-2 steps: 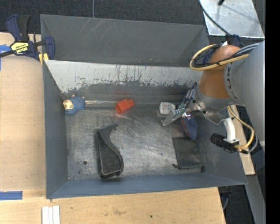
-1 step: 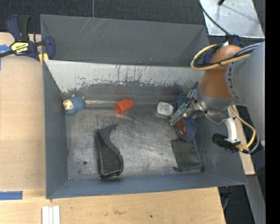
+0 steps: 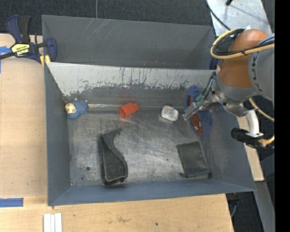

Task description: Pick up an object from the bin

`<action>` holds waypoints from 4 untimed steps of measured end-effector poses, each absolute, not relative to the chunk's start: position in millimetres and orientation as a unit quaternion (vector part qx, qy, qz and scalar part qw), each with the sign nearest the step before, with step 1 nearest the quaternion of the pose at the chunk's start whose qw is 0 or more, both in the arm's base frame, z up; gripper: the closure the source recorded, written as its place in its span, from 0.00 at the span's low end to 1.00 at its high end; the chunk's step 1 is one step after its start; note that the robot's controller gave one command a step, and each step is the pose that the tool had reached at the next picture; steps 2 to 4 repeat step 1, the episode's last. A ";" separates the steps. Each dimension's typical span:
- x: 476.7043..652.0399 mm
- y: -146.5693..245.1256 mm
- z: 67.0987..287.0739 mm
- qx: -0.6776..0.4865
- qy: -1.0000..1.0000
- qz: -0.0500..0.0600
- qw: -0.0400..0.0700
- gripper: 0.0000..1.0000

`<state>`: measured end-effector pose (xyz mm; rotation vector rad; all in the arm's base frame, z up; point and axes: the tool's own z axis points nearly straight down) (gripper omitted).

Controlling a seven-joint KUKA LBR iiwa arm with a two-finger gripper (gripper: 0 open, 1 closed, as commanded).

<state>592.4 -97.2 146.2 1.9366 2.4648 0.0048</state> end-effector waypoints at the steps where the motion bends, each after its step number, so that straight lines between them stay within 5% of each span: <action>1: 593.4 -98.1 162.9 0.616 0.788 0.001 0.002 1.00; 4: 593.4 -98.1 162.9 0.616 0.788 0.001 0.002 1.00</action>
Offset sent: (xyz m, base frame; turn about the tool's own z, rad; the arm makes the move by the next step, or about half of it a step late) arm 0.0000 0.0001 0.0153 0.0000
